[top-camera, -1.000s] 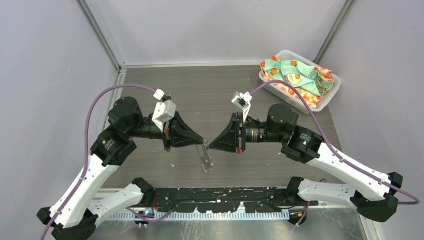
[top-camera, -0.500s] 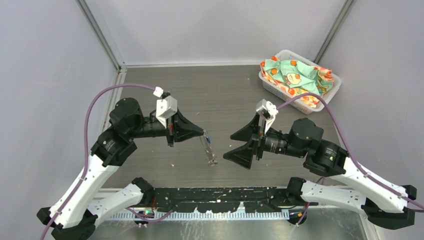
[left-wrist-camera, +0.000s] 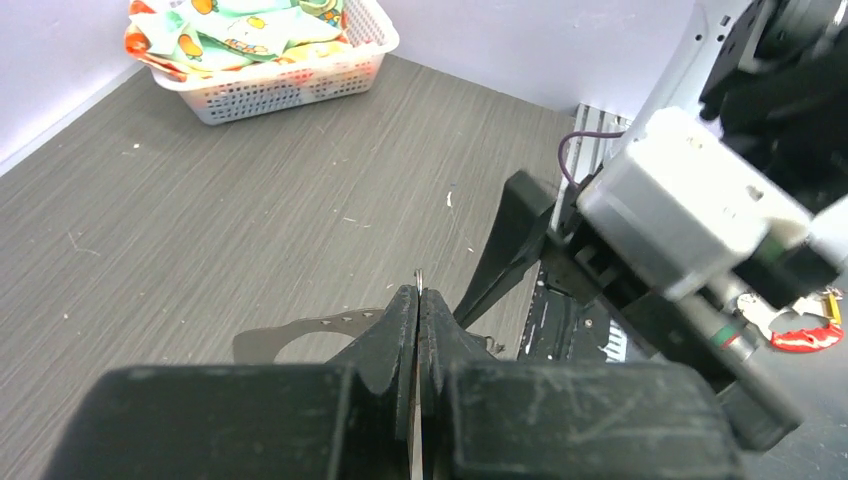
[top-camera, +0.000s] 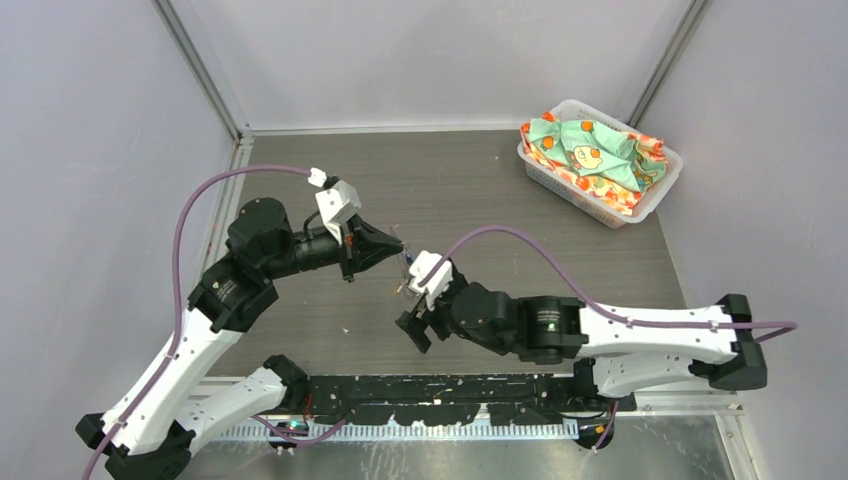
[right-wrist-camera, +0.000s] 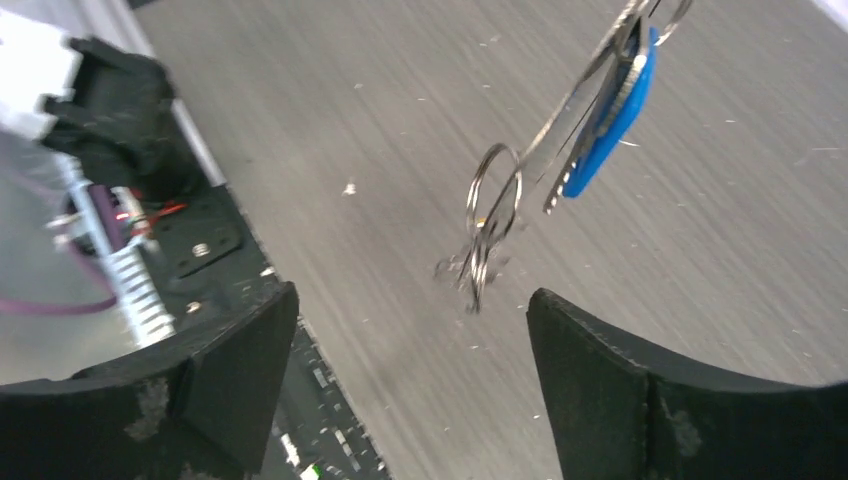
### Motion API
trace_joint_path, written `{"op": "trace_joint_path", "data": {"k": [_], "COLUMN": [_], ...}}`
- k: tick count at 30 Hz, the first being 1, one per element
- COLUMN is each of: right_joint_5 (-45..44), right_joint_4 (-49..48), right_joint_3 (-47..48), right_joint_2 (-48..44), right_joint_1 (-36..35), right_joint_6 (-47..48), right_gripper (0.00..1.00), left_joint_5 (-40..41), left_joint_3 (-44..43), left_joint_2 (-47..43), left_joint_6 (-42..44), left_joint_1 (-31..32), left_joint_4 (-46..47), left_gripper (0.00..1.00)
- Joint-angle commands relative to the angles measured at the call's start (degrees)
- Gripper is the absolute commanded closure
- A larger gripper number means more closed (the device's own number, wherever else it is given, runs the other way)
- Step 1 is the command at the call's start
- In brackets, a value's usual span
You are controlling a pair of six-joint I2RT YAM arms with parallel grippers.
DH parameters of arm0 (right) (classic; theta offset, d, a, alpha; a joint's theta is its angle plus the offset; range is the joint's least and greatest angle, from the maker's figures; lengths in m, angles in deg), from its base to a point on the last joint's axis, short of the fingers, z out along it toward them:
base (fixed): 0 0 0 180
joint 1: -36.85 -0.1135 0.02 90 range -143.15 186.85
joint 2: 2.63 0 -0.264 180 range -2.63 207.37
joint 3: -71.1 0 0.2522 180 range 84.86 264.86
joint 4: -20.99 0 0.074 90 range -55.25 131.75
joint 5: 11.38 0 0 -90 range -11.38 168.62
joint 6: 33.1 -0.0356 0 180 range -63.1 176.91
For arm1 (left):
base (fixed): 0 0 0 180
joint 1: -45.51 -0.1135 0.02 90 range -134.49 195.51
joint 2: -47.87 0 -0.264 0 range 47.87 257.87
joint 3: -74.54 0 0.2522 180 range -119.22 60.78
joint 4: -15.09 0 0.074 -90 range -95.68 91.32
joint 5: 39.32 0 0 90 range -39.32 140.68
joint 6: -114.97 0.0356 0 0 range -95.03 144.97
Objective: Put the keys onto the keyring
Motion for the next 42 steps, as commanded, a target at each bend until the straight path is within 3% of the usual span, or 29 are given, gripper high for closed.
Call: {"op": "trace_joint_path", "data": {"k": [1,3,8,12,14,15,18,19,24,27,30,35,38,42], "right_joint_5": [-12.7,-14.4,-18.4,-18.8,-18.2,-18.0,-19.8,-20.6,-18.3,-13.0,-11.4,-15.4,-17.1,-17.4], "right_joint_4": [-12.5,-16.8,-24.1,-24.4,-24.5,-24.4,-19.1,-15.2,-5.6,-3.2,-0.2,0.4,0.4,-0.1], "right_joint_3": [0.3,-1.1,-5.3,-8.3,-9.8,-10.4,-9.7,-9.1,-8.2,-9.1,-7.2,-3.0,1.1,7.1], "right_joint_2": [3.1,4.4,3.2,0.5,-1.2,-2.0,-3.2,-2.9,-2.1,-0.9,3.8,16.2,26.1,35.8], "right_joint_1": [-0.5,-0.5,-0.5,-0.5,-0.5,-0.5,-0.3,0.0,6.9,15.3,23.0,27.0,27.2,27.2], "right_joint_6": [4.3,4.8,4.2,3.6,3.8,4.1,6.1,7.2,6.9,5.2,5.5,9.6,11.9,14.4], "right_gripper": [0.17,0.30,0.78,0.99,0.99,0.99,0.99,0.99,0.99,0.99,0.99,0.99,0.99,0.99], "left_joint_5": [1.3,1.4,1.5,0.9,0.6,1.0,2.2,3.3,14.5,15.2,16.2,22.9,18.7,19.3], "left_joint_3": [-0.3,-0.3,-0.4,0.2,1.1,1.4,0.5,-0.7,-10.0,-17.4,-27.9,-43.2,-41.7,-32.5], "left_joint_2": [-1.4,-1.6,-2.1,-2.4,-2.5,-2.5,-1.4,-0.5,7.3,14.7,26.2,41.4,43.2,39.1], "left_joint_6": [-0.6,-0.6,-0.7,-1.8,-2.0,-2.1,-1.3,-1.0,1.4,3.2,6.5,14.8,17.7,21.4], "left_joint_1": [0.1,0.2,0.1,0.2,0.1,0.2,0.1,0.1,-1.3,-6.7,-12.8,-19.4,-26.0,-29.8], "left_joint_4": [3.2,3.0,2.5,2.7,3.0,2.7,-1.1,-3.8,-19.1,-29.6,-44.7,-63.1,-64.3,-57.5], "left_gripper": [1.00,1.00,1.00,1.00,1.00,0.91,0.17,0.03,0.00,0.00,0.00,0.00,0.00,0.00]}}
